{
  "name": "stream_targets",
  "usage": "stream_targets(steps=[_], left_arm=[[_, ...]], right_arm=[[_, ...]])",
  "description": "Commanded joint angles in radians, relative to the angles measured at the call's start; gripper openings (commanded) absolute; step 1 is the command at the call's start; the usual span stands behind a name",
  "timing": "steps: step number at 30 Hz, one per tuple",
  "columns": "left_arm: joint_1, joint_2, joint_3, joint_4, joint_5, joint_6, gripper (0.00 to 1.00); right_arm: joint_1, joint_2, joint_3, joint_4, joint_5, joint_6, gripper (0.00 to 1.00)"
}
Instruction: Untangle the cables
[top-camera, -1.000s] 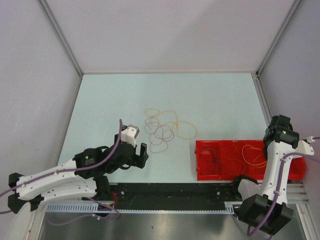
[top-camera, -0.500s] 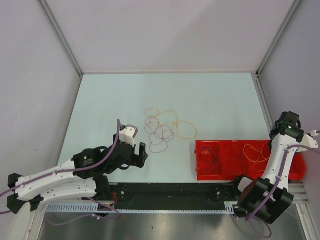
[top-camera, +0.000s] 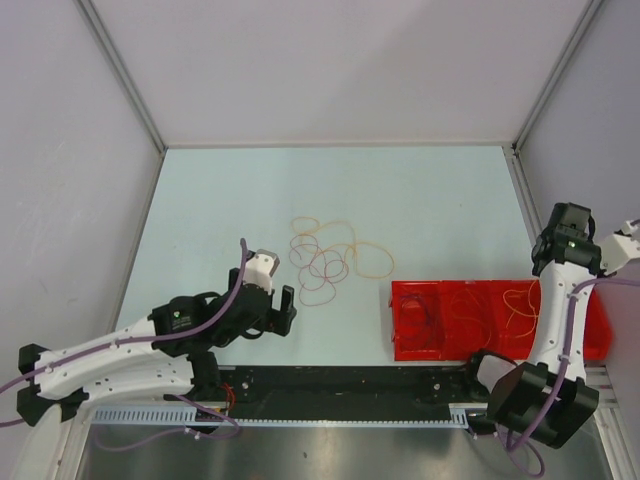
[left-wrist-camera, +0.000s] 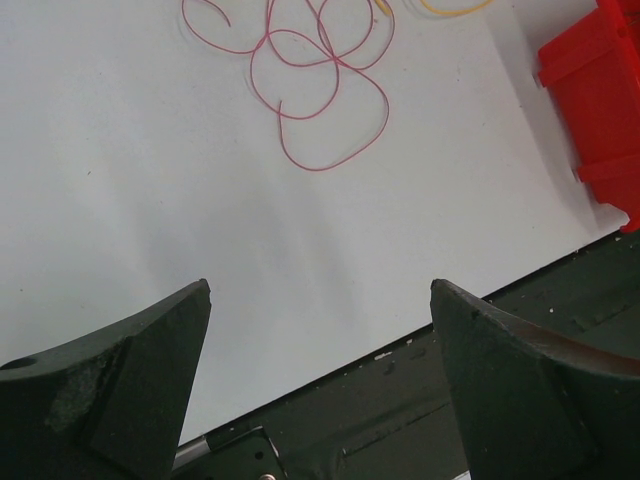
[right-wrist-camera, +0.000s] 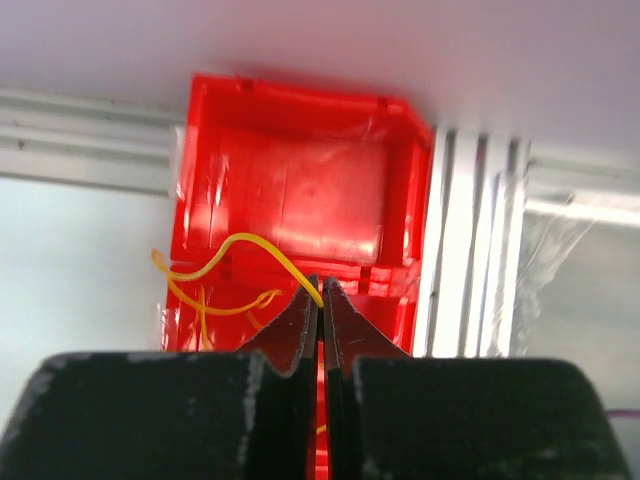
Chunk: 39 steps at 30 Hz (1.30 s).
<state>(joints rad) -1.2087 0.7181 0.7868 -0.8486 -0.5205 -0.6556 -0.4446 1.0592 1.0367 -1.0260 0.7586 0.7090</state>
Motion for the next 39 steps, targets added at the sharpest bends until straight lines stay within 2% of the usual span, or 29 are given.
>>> stream_targets(steps=[1, 10, 21, 33, 35, 36, 39], left_arm=[[-0.008, 0.012, 0.009, 0.008, -0.013, -0.012, 0.96], [-0.008, 0.02, 0.012, 0.002, -0.019, -0.015, 0.96], [-0.018, -0.006, 0.012, -0.007, -0.029, -0.029, 0.95], [-0.032, -0.011, 0.012, -0.01, -0.033, -0.032, 0.95], [-0.034, -0.011, 0.012, -0.01, -0.036, -0.032, 0.95], [-0.034, -0.009, 0.012, -0.01, -0.036, -0.032, 0.96], [-0.034, -0.012, 0.014, -0.014, -0.038, -0.033, 0.96]], right_arm=[[0.085, -0.022, 0.092, 0.027, 0.275, -0.034, 0.0], [0.135, -0.039, 0.065, 0.104, 0.263, -0.143, 0.0], [0.299, -0.034, -0.073, 0.033, 0.308, 0.012, 0.0], [0.299, -0.018, -0.075, 0.004, 0.309, 0.084, 0.0], [0.282, -0.028, -0.076, -0.02, 0.265, 0.122, 0.05], [0.265, -0.045, -0.076, -0.035, 0.224, 0.129, 0.18], [0.276, -0.108, -0.076, -0.029, 0.185, 0.116, 0.34]])
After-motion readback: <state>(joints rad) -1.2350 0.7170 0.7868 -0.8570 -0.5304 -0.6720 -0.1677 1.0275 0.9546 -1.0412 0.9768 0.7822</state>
